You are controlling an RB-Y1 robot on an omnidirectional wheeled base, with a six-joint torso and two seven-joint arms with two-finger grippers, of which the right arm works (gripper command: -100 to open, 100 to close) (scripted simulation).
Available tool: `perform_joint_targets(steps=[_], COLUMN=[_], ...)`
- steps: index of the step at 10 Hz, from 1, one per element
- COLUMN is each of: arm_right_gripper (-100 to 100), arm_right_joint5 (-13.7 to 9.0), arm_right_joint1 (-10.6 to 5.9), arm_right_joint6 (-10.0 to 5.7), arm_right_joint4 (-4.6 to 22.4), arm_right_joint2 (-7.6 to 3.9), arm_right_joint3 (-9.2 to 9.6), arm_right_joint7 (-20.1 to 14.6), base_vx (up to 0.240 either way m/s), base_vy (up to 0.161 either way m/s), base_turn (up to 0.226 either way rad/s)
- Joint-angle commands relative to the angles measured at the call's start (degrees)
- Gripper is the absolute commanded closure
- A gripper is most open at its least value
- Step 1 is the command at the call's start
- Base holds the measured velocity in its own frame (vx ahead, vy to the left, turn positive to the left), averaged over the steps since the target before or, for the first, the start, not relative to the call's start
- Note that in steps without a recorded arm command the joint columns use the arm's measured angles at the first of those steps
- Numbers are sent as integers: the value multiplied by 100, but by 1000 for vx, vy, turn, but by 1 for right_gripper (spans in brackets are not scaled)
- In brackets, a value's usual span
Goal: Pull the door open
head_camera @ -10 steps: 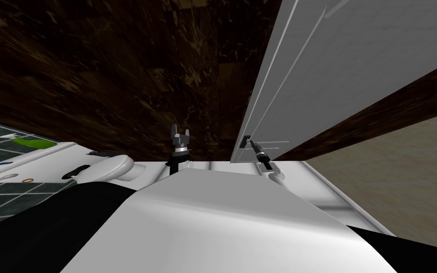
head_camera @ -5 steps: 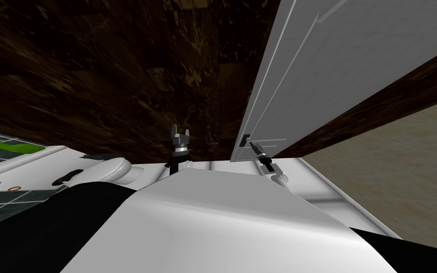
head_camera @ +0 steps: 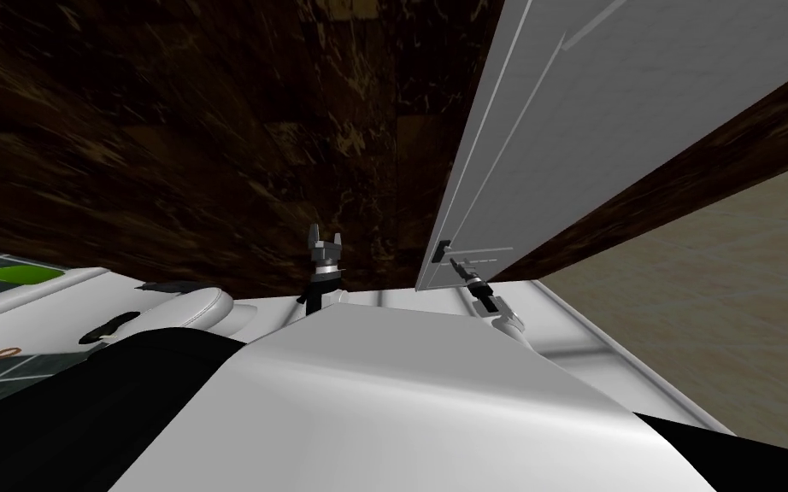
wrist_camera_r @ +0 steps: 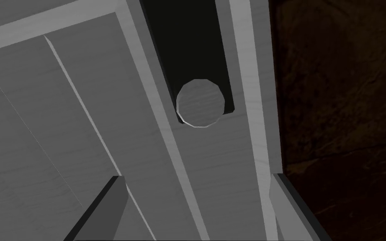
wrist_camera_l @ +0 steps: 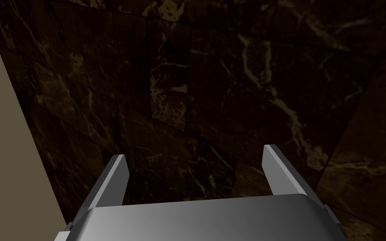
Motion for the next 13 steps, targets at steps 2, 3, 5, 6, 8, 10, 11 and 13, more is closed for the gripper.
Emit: perform_joint_targets(steps=[2, 3, 5, 6, 8, 10, 11, 13], arm_right_gripper=[-100, -100, -100, -100, -100, -100, -100, -100], arm_right_joint5=[230, 304, 435, 389, 395, 392, 391, 389], arm_right_joint1=[94, 124, 178, 160, 118, 64, 38, 0], arm_right_joint6=[-47, -57, -74, -74, -34, 18, 43, 79], arm_right_joint4=[-22, -31, -45, -33, 0, 37, 54, 80], arm_right_joint2=[-65, -84, -117, -107, -73, -31, -11, 18], arm_right_joint3=[-43, -56, -78, -73, -92, -113, -123, -138], arm_right_joint7=[400, 511, 693, 625, 687, 734, 757, 790], base_vx=[-30, -29, -27, -11, 166, 195, 192, 206], base_vy=[44, 49, 39, 18, 18, 15, 47, 39], base_turn=[-77, -52, -48, -12, 43, 48, 42, 42])
